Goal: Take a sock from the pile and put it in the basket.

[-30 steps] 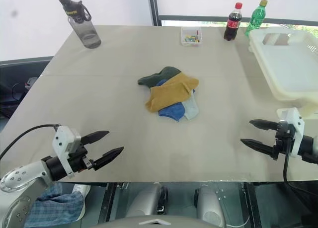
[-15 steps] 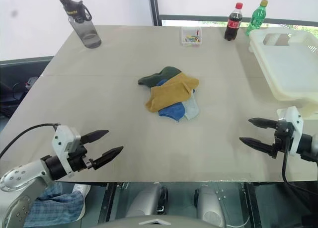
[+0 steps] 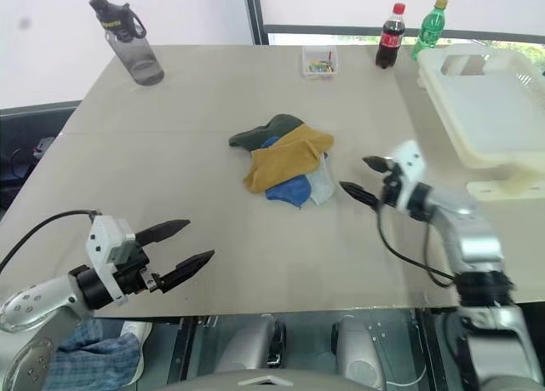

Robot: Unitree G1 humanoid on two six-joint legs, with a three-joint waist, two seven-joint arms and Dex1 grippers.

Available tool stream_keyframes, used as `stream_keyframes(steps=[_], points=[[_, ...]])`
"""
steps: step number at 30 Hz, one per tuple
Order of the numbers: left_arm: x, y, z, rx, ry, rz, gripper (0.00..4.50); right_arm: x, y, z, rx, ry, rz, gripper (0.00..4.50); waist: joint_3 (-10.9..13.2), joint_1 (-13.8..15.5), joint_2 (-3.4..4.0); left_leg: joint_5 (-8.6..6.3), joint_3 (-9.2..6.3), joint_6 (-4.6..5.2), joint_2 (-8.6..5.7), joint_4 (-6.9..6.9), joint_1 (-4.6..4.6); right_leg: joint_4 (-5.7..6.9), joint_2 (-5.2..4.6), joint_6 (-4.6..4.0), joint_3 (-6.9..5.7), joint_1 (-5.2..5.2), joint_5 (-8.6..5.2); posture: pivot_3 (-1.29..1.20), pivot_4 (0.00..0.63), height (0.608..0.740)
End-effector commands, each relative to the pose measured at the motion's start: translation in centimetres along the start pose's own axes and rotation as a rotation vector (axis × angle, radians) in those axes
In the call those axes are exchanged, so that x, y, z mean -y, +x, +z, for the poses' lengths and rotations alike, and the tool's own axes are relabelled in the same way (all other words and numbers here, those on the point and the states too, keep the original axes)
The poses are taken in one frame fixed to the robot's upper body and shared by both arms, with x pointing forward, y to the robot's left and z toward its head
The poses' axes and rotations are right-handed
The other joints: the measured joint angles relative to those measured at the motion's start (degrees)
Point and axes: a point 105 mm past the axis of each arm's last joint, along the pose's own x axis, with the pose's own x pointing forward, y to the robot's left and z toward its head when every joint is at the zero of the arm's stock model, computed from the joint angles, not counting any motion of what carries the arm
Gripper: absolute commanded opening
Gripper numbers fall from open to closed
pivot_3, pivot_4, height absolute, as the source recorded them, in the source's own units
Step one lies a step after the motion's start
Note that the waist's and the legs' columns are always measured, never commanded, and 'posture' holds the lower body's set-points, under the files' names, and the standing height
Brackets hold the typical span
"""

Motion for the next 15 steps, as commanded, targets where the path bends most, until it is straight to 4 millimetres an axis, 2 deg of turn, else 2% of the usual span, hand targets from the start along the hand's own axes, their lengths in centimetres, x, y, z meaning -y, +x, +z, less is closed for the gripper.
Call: stream_keyframes(steps=[1, 6, 10, 11, 12, 15], points=[[0.1, -0.2, 0.9, 0.031, 0.038, 0.003, 4.5, -0.6, 2.2, 0.7, 0.045, -0.044, 0.005, 4.48, 0.0, 0.33, 0.0, 0.01, -0.02, -0.01, -0.03, -0.01, -0.1, -0.01, 0.06, 0.0, -0.02, -0.08, 0.0, 0.0, 0.15, 0.74], [0.1, 0.0, 1.0, 0.038, 0.039, 0.006, 4.5, -1.2, 5.0, 0.5, 0.052, -0.078, -0.006, 4.48, 0.0, -0.05, 0.0, 0.01, 0.16, -0.01, -0.08, -0.01, -0.16, -0.04, 0.18, 0.01, -0.04, -0.18, 0.0, 0.0, 0.15, 0.74], [0.3, 0.0, 1.1, 0.042, 0.037, 0.011, 4.5, -0.9, 5.7, 0.5, 0.071, -0.085, -0.033, 4.48, 0.0, -0.31, 0.0, 0.02, 0.17, -0.02, -0.03, -0.01, -0.09, 0.11, 0.26, 0.0, -0.01, -0.22, 0.0, 0.0, 0.15, 0.74], [0.3, -0.1, 1.1, 0.042, 0.036, 0.013, 4.5, -0.8, 5.7, 0.5, 0.071, -0.087, -0.041, 3.93, 0.0, -0.33, 0.0, 0.02, 0.17, -0.03, -0.01, -0.01, -0.08, 0.15, 0.27, 0.0, -0.01, -0.23, 0.0, 0.0, 0.15, 0.74], [0.4, -0.1, 1.1, 0.041, 0.035, 0.014, 4.5, -0.7, 5.7, 0.5, 0.072, -0.088, -0.045, 3.66, 0.0, -0.34, 0.0, 0.02, 0.17, -0.03, 0.0, -0.01, -0.08, 0.17, 0.27, 0.0, 0.0, -0.24, 0.0, 0.0, 0.15, 0.74], [0.6, -0.1, 1.0, 0.04, 0.029, 0.015, 4.5, -0.7, 5.7, 0.4, 0.073, -0.088, -0.045, 2.23, 0.0, -0.36, 0.0, 0.02, 0.18, -0.03, 0.0, -0.01, -0.08, 0.18, 0.25, 0.0, 0.03, -0.25, 0.0, 0.0, 0.15, 0.74]])
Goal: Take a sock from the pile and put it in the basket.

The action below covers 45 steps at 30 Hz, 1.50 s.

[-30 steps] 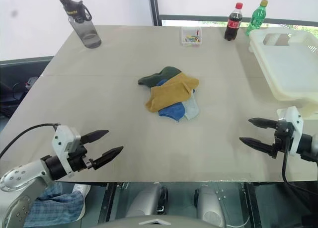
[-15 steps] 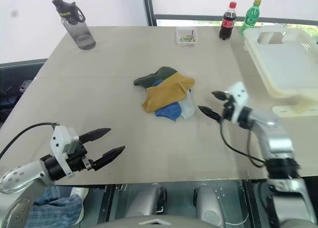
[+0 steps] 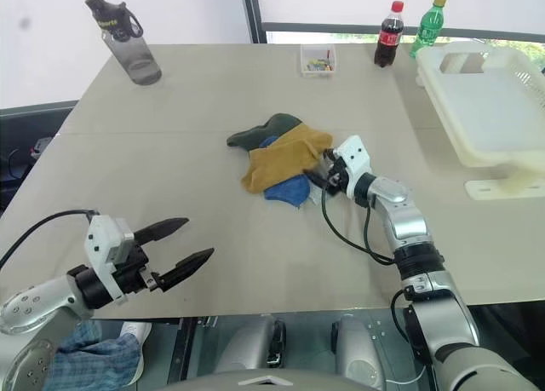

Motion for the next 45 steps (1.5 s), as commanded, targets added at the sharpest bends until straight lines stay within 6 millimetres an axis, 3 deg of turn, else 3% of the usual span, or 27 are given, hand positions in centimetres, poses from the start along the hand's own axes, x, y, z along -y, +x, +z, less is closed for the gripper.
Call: stream_keyframes(steps=[1, 4, 10, 15, 17, 19, 25, 33, 38, 41, 45], points=[[0.6, -0.1, 1.2, 0.039, 0.038, -0.011, 4.5, 0.5, 0.2, 1.9, 0.066, -0.04, -0.012, 1.7, 0.0, 0.02, 0.0, 0.0, 0.0, 0.0, 0.0, 0.0, 0.0, 0.0, 0.0, 0.0, 0.01, 0.0, 0.0, 0.0, 0.15, 0.74], [0.6, 0.0, 1.2, 0.038, 0.036, -0.012, 4.5, 0.2, 0.4, 1.9, 0.065, -0.039, -0.007, 0.09, 0.0, 0.0, 0.0, 0.0, -0.01, 0.0, 0.0, 0.0, 0.0, 0.0, -0.01, 0.0, 0.06, -0.01, 0.0, 0.0, 0.15, 0.74], [0.8, 0.0, 1.2, 0.037, 0.035, -0.016, 4.5, 0.0, 0.5, 2.0, 0.072, -0.04, 0.001, 0.04, 0.0, -0.01, 0.0, 0.0, -0.01, 0.0, 0.01, 0.0, 0.0, 0.0, -0.03, -0.01, 0.2, -0.01, 0.0, 0.0, 0.15, 0.74], [1.0, -0.1, 1.0, 0.032, 0.029, -0.014, 4.5, 0.1, -0.8, 3.7, 0.127, -0.016, 0.043, 0.04, 0.01, 0.0, 0.01, -0.01, 0.0, 0.0, 0.01, -0.01, -0.01, -0.01, -0.1, -0.01, 0.22, -0.02, 0.0, 0.0, 0.15, 0.74], [1.0, -0.2, 1.0, 0.029, 0.027, -0.012, 4.5, 0.3, -2.6, 4.5, 0.146, 0.049, 0.069, 0.04, 0.01, 0.15, 0.01, -0.01, 0.0, 0.01, 0.01, -0.03, -0.01, -0.01, -0.2, -0.01, 0.21, -0.03, 0.0, 0.0, 0.15, 0.74], [1.0, -0.2, 1.0, 0.028, 0.024, -0.01, 4.5, 0.0, -4.9, 4.0, 0.101, 0.099, 0.115, 0.04, 0.0, 0.57, 0.0, -0.11, -0.04, 0.18, 0.0, -0.04, -0.06, -0.06, -0.27, -0.01, 0.15, -0.02, 0.0, 0.0, 0.15, 0.74], [1.1, -0.1, 0.7, 0.016, 0.013, -0.027, 4.5, 0.2, -12.7, -1.0, -0.229, 0.195, 0.106, 0.04, -0.03, 0.49, 0.09, -0.17, -0.03, 0.3, -0.04, -0.08, -0.03, -0.09, -0.42, -0.02, 0.15, 0.01, 0.0, 0.0, 0.15, 0.74], [1.1, 0.2, 0.8, 0.013, 0.013, -0.054, 4.5, 3.1, -17.5, -1.7, -0.34, 0.214, -0.045, 0.04, -0.02, 0.25, 0.07, -0.17, 0.03, 0.31, -0.01, -0.11, 0.06, -0.09, -0.33, -0.02, 0.18, 0.05, 0.0, 0.0, 0.15, 0.74], [0.9, 0.3, 0.9, 0.01, 0.017, -0.062, 4.5, 5.2, -19.9, 1.0, -0.277, 0.226, -0.083, 0.04, -0.01, 0.42, 0.06, -0.17, 0.05, 0.32, -0.04, -0.1, 0.0, -0.14, -0.21, -0.01, 0.18, 0.05, 0.0, 0.0, 0.15, 0.74], [0.9, 0.3, 0.9, 0.008, 0.018, -0.067, 4.5, 4.5, -21.3, 3.8, -0.21, 0.275, 0.007, 0.04, 0.0, 0.66, 0.05, -0.17, 0.04, 0.32, -0.04, -0.1, 0.0, -0.15, -0.05, -0.01, 0.18, 0.06, 0.0, 0.0, 0.15, 0.74], [0.9, 0.3, 0.8, 0.006, 0.016, -0.07, 4.5, 3.8, -21.4, 7.0, -0.105, 0.344, 0.079, 0.04, -0.04, 0.62, -0.03, -0.18, 0.02, 0.32, 0.05, -0.1, 0.04, -0.14, 0.02, -0.01, 0.17, 0.11, 0.0, 0.0, 0.15, 0.74]])
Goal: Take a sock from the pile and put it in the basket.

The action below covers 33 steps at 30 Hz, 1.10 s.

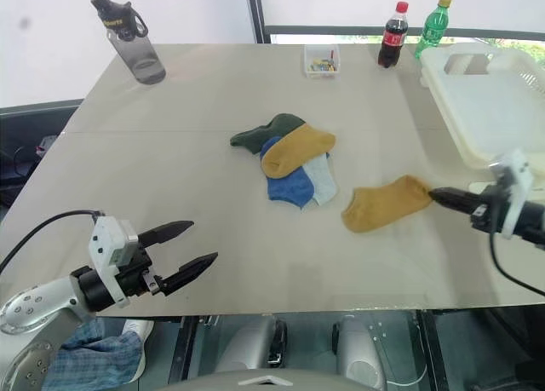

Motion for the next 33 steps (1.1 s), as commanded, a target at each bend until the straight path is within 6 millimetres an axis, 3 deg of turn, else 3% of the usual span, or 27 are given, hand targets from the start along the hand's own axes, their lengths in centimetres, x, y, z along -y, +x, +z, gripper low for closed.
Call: stream_keyframes(steps=[1, 4, 7, 12, 14, 20, 22, 25, 27, 30, 33], points=[[0.2, 0.0, 0.4, 0.009, 0.011, -0.022, 4.5, -2.9, -0.3, 3.4, 0.119, 0.051, 0.153, 0.04, 0.0, -0.14, 0.0, 0.0, 0.0, 0.0, 0.01, 0.01, 0.02, 0.0, 0.0, 0.0, 0.01, 0.01, 0.0, 0.0, 0.15, 0.74], [0.1, 0.0, 0.3, 0.007, 0.011, -0.022, 4.5, -5.5, 1.1, 4.1, 0.119, 0.106, 0.275, 0.04, 0.02, -0.33, 0.02, 0.0, 0.03, 0.0, 0.03, 0.01, 0.05, 0.04, -0.01, 0.0, 0.06, 0.02, 0.0, 0.0, 0.15, 0.74], [0.2, 0.1, 0.4, 0.007, 0.015, -0.028, 4.5, -9.3, 4.4, 3.0, 0.081, 0.175, 0.423, 0.04, -0.07, -0.37, -0.13, 0.0, -0.01, 0.0, 0.07, 0.01, 0.05, 0.03, 0.04, 0.0, 0.04, 0.01, 0.0, 0.0, 0.15, 0.74], [0.3, 0.3, 0.5, 0.013, 0.015, -0.029, 4.5, -12.4, 10.6, 0.9, 0.111, 0.276, 0.424, 0.04, -0.08, -0.12, -0.19, 0.0, -0.06, -0.01, 0.05, 0.02, -0.07, 0.06, 0.06, -0.01, 0.04, -0.06, 0.0, 0.0, 0.15, 0.74], [0.3, 0.2, 0.5, 0.011, 0.016, -0.029, 4.5, -13.6, 12.8, -0.8, 0.071, 0.283, 0.413, 0.04, -0.09, 0.01, -0.2, 0.0, -0.06, -0.01, -0.02, 0.03, -0.1, 0.04, 0.02, 0.0, 0.03, -0.09, 0.0, 0.0, 0.15, 0.74], [0.5, -0.2, 0.4, 0.0, 0.011, -0.035, 4.5, -13.2, 16.8, -1.8, 0.093, 0.284, 0.295, 0.04, -0.09, -0.29, -0.2, 0.02, -0.06, -0.05, -0.03, 0.03, -0.11, 0.05, 0.02, 0.0, 0.03, -0.12, 0.0, 0.0, 0.15, 0.74], [0.7, -0.1, 0.4, 0.002, 0.004, -0.048, 4.5, -13.4, 17.3, -1.9, 0.099, 0.266, 0.296, 0.04, -0.09, -0.29, -0.2, 0.02, -0.05, -0.05, -0.04, 0.03, -0.07, 0.08, 0.02, 0.0, 0.02, -0.12, 0.0, 0.0, 0.15, 0.74], [0.8, 0.0, 0.5, 0.006, 0.001, -0.061, 4.5, -14.5, 17.1, -1.7, 0.107, 0.246, 0.377, 0.82, -0.09, -0.33, -0.19, 0.02, -0.07, -0.05, -0.03, 0.03, -0.06, 0.1, 0.05, -0.01, 0.0, -0.12, 0.0, 0.0, 0.15, 0.74], [0.9, 0.1, 0.5, 0.006, -0.001, -0.073, 4.5, -14.8, 16.5, -1.1, 0.136, 0.251, 0.408, 1.84, -0.09, -0.37, -0.19, 0.02, -0.05, -0.04, -0.03, 0.03, -0.06, 0.09, 0.05, -0.01, -0.04, -0.12, 0.0, 0.0, 0.15, 0.74], [1.2, 0.2, 0.7, 0.013, -0.009, -0.092, 4.5, -15.0, 13.9, 0.0, 0.168, 0.303, 0.516, 2.97, -0.09, -0.25, -0.19, 0.01, -0.06, -0.04, -0.03, 0.03, -0.07, 0.09, 0.03, -0.01, -0.07, -0.12, 0.0, 0.0, 0.15, 0.74], [1.3, 0.2, 0.8, 0.016, -0.015, -0.104, 4.5, -12.8, 11.4, 0.5, 0.184, 0.306, 0.488, 2.97, -0.09, -0.11, -0.2, 0.0, -0.09, -0.02, -0.04, 0.03, -0.08, 0.03, -0.03, -0.01, -0.05, -0.07, 0.0, 0.0, 0.15, 0.74]])
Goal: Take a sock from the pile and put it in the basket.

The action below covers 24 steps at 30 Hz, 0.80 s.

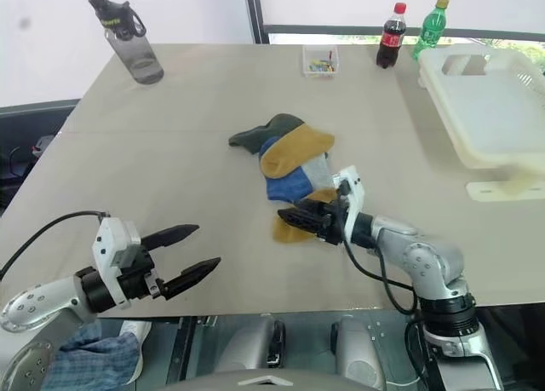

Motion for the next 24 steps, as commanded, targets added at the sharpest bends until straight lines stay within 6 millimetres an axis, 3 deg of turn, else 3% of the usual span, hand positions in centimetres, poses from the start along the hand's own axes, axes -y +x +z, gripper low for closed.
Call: stream_keyframes(steps=[1, 6, 10, 19, 20, 22, 24], points=[[0.6, 0.1, 0.9, 0.021, 0.025, -0.039, 4.5, 0.4, -3.7, 2.5, 0.06, -0.053, -0.041, 2.97, 0.0, -0.05, -0.01, 0.0, 0.0, 0.0, 0.0, 0.0, 0.01, -0.02, -0.02, 0.0, 0.01, 0.02, 0.0, 0.0, 0.15, 0.74], [0.6, 0.3, 1.0, 0.023, 0.021, -0.064, 4.5, 5.9, -8.3, 2.4, -0.031, -0.134, -0.358, 2.97, -0.01, -0.2, 0.0, 0.0, 0.02, 0.0, 0.02, 0.0, 0.06, 0.02, 0.02, -0.01, 0.03, 0.01, 0.0, 0.0, 0.15, 0.74], [0.6, 0.6, 1.1, 0.03, 0.018, -0.089, 4.5, 8.1, -9.3, 0.8, -0.11, -0.127, -0.476, 2.97, 0.0, -0.44, 0.0, 0.0, 0.08, 0.0, 0.03, 0.0, 0.05, 0.03, 0.08, -0.01, 0.09, 0.0, 0.0, 0.0, 0.15, 0.74], [0.9, 0.8, 1.5, 0.05, 0.015, -0.12, 4.5, 7.6, -8.4, -2.6, -0.229, -0.076, -0.426, 2.97, -0.06, -0.32, -0.07, 0.0, 0.09, 0.0, 0.04, 0.0, 0.1, 0.05, 0.1, 0.0, 0.09, 0.02, 0.0, 0.0, 0.15, 0.74], [0.9, 0.8, 1.5, 0.05, 0.015, -0.121, 4.5, 7.3, -8.5, -2.7, -0.235, -0.076, -0.415, 2.46, -0.06, -0.31, -0.07, 0.0, 0.09, 0.0, 0.05, 0.0, 0.1, 0.05, 0.1, 0.0, 0.09, 0.02, 0.0, 0.0, 0.15, 0.74], [0.9, 0.8, 1.5, 0.05, 0.015, -0.121, 4.5, 6.7, -8.7, -2.8, -0.252, -0.078, -0.383, 1.91, -0.05, -0.24, -0.07, 0.0, 0.07, 0.0, 0.05, 0.0, 0.1, 0.05, 0.1, 0.0, 0.08, 0.02, 0.0, 0.0, 0.15, 0.74], [0.9, 0.8, 1.5, 0.05, 0.015, -0.122, 4.5, 6.2, -8.8, -3.1, -0.273, -0.08, -0.353, 0.88, -0.05, -0.21, -0.07, 0.0, 0.07, 0.0, 0.05, 0.0, 0.08, 0.03, 0.09, 0.0, 0.09, 0.02, 0.0, 0.0, 0.15, 0.74]])
